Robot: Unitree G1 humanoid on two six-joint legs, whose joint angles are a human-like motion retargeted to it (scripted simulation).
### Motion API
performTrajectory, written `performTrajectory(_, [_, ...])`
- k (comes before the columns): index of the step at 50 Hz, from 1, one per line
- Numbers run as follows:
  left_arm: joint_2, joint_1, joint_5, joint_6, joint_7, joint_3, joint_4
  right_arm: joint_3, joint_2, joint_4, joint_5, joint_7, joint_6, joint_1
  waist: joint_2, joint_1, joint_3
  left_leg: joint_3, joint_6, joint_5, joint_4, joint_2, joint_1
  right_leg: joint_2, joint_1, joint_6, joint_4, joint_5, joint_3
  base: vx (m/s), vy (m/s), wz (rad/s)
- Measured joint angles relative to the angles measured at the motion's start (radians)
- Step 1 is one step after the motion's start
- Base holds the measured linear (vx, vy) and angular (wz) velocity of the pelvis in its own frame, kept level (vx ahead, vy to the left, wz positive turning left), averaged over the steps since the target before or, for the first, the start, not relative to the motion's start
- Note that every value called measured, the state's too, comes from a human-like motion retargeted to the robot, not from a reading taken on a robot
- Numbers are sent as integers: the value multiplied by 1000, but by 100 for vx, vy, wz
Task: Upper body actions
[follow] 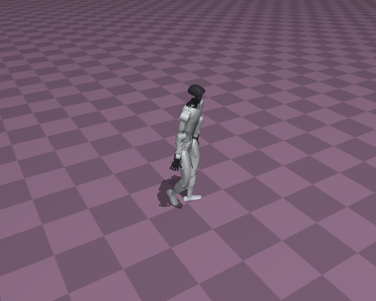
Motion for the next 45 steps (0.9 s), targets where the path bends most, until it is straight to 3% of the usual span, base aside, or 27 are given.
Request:
performTrajectory(5, [4, 23, 11, 28, -39, 13, 15, 34, 20, 2, -6, -34, -1, -1, -28, -11, -4, -88, 0, 11, -14, -33, 1, 25, -26, 22, -245, -74, 103, 4, -4, 100])
performTrajectory(8, [-3, 35, 28, 43, -73, 18, 11, 43, 26, 23, 5, -45, 8, 0, -84, -16, 17, -134, 6, 8, -27, -109, 52, 47, 28, 78, -517, -61, 242, 12, -6, 111])
performTrajectory(10, [-9, 39, 39, 50, -92, 15, 16, 38, 28, 47, 12, -45, 15, 2, -114, -37, 40, -195, 10, 4, -34, -159, 107, 41, 92, 85, -711, 153, 251, 20, -8, 146])
performTrajectory(12, [-10, 41, 60, 56, -101, 21, 29, 31, 25, 83, 8, -41, 24, 6, -123, -30, 16, -230, 8, 1, -40, -178, 128, 65, 159, 88, -773, 127, 300, 26, -8, 91])
performTrajectory(13, [-9, 34, 83, 61, -103, 27, 39, 20, 24, 107, 1, -35, 33, 2, -114, 0, -11, -232, 4, -2, -43, -170, 123, 22, 167, 149, -795, 159, 178, 27, -7, 22])
performTrajectory(14, [-16, 34, 99, 59, -90, 28, 44, 7, 21, 125, -3, -31, 42, 2, -111, 38, -41, -228, 0, -4, -46, -167, 114, 15, 169, 166, -805, 158, 133, 26, -4, -10])
performTrajectory(16, [-38, 48, 110, 39, -49, 20, 41, -12, 13, 146, -5, -25, 57, 7, -115, 117, -87, -215, -6, -7, -56, -173, 107, 38, 151, 126, -795, 130, 159, 26, 2, -25])
performTrajectory(18, [-54, 70, 91, 8, -32, 5, 25, -7, 9, 146, -9, -19, 63, 1, -114, 160, -89, -206, -9, -7, -66, -175, 123, 45, 142, 97, -757, 99, 214, 18, 1, -10])
performTrajectory(25, [-61, 50, 101, 24, -47, -1, 63, 69, 38, 43, -31, 24, 27, -39, -69, 30, -101, -321, -13, -11, -56, -162, 129, 62, 203, 96, -772, 64, 98, 7, -3, 73])
performTrajectory(32, [-57, 46, 101, 32, -68, -9, 38, 97, 54, 29, -42, 62, 17, -45, -83, 113, -135, -284, -34, -16, -73, -153, 132, 76, 184, 86, -781, 66, 136, 11, -3, -22])
performTrajectory(45, [-59, 29, 85, 50, -112, -14, 23, 98, 32, 121, -86, 17, 46, -13, -72, 76, -146, -289, -56, -24, -67, -130, 143, 102, 202, 71, -791, 54, 124, 8, -4, 3])
